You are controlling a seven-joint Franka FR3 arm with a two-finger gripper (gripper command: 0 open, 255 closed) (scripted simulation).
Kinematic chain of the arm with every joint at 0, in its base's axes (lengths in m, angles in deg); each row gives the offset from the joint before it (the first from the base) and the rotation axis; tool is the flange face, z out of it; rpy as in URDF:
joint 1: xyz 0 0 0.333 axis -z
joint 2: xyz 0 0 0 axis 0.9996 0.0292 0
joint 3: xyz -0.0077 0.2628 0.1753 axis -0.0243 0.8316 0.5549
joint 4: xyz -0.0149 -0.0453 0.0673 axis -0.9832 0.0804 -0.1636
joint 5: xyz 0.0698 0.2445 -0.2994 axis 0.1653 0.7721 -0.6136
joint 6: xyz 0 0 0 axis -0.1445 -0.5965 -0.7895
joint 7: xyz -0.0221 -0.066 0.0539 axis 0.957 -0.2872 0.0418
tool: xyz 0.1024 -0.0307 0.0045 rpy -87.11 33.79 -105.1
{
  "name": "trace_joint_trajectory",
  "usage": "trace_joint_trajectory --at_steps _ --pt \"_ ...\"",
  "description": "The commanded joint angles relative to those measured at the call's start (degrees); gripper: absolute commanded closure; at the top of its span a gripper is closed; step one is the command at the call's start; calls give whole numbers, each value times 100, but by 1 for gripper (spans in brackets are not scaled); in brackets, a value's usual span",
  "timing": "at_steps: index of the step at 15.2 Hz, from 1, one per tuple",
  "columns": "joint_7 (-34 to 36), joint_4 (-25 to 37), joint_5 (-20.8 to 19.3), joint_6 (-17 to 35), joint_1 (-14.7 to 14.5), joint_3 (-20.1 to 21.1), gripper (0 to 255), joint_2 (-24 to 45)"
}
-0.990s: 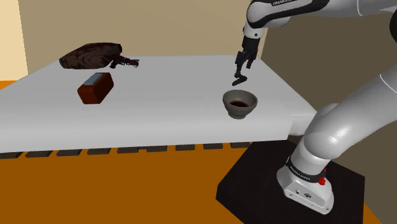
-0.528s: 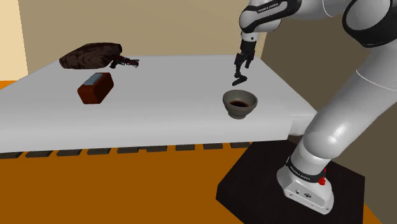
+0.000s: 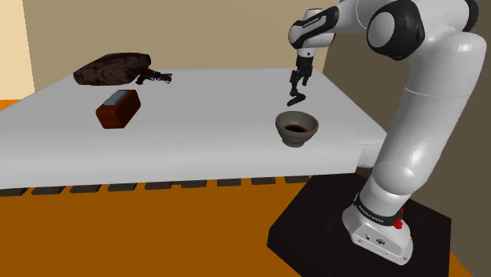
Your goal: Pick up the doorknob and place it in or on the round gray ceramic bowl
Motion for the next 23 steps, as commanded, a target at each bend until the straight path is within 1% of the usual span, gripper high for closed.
trace_joint_trajectory --at_steps 1,5,8,9,16,23 --pt "-224 372 177 2 147 -39 0 435" --pt "-586 1298 524 -102 527 -28 0 1363" --pt "-782 2126 744 -262 863 25 0 2084" --pt "-792 2191 756 -277 892 34 0 2136" --pt "-859 1899 857 196 911 96 0 2333" --pt "-859 1899 857 196 911 96 0 2333"
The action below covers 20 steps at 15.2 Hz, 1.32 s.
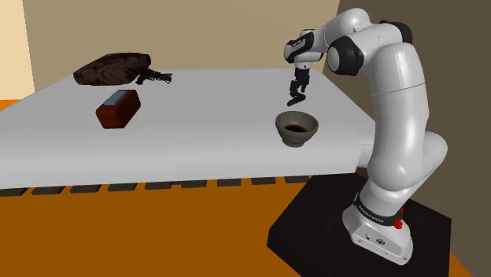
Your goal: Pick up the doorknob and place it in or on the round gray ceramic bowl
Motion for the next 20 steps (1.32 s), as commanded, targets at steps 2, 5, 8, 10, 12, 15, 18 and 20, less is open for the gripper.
trace_joint_trajectory --at_steps 2,5,8,10,12,15,18,20 --pt "0 0 0 0 0 0 255 0" --pt "0 0 0 0 0 0 255 0" --pt "0 0 0 0 0 0 255 0" --pt "0 -1 0 1 0 0 255 0" --pt "8 35 -14 -60 -2 -9 255 -28" --pt "33 155 -54 -249 -6 -33 255 -103" --pt "56 290 -90 -443 -6 -55 255 -169" --pt "70 389 -112 -576 -3 -67 255 -207"
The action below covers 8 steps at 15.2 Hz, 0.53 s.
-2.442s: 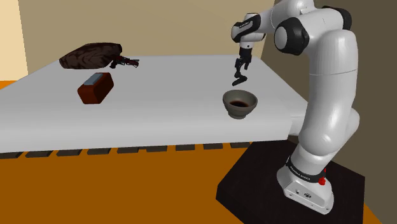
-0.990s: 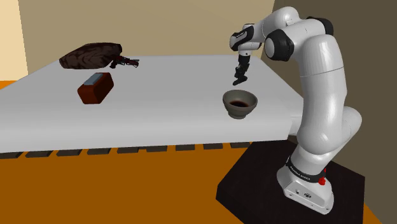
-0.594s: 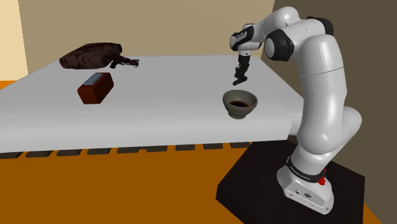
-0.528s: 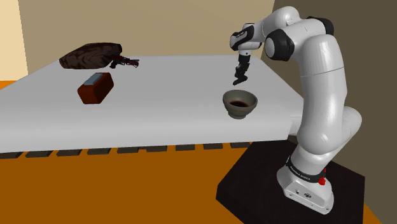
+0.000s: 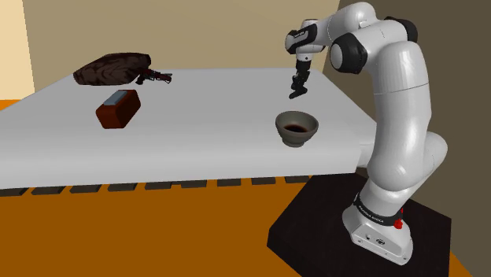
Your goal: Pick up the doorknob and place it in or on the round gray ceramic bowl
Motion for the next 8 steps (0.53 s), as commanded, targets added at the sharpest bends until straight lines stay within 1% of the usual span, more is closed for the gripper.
trace_joint_trajectory --at_steps 1,8 --pt "12 123 -19 -148 11 -13 255 -28" --pt "54 543 -73 -638 42 -46 255 -112"
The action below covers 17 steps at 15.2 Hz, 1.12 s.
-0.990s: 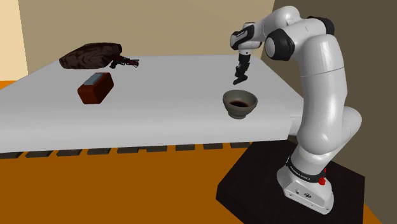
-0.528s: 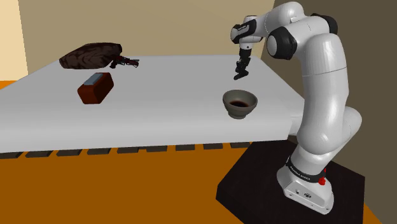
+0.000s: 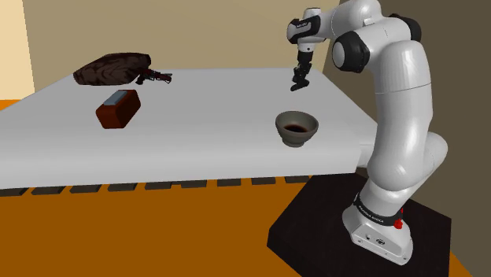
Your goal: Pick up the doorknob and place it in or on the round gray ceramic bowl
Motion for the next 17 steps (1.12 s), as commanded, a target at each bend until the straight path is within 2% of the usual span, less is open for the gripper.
trace_joint_trajectory --at_steps 1,15,16,17 --pt "20 130 -10 -138 6 -4 255 -9" --pt "74 1388 3 -1278 203 -21 255 89" --pt "75 1408 4 -1296 207 -21 255 92" --pt "131 895 -117 -1104 15 -58 255 -240"
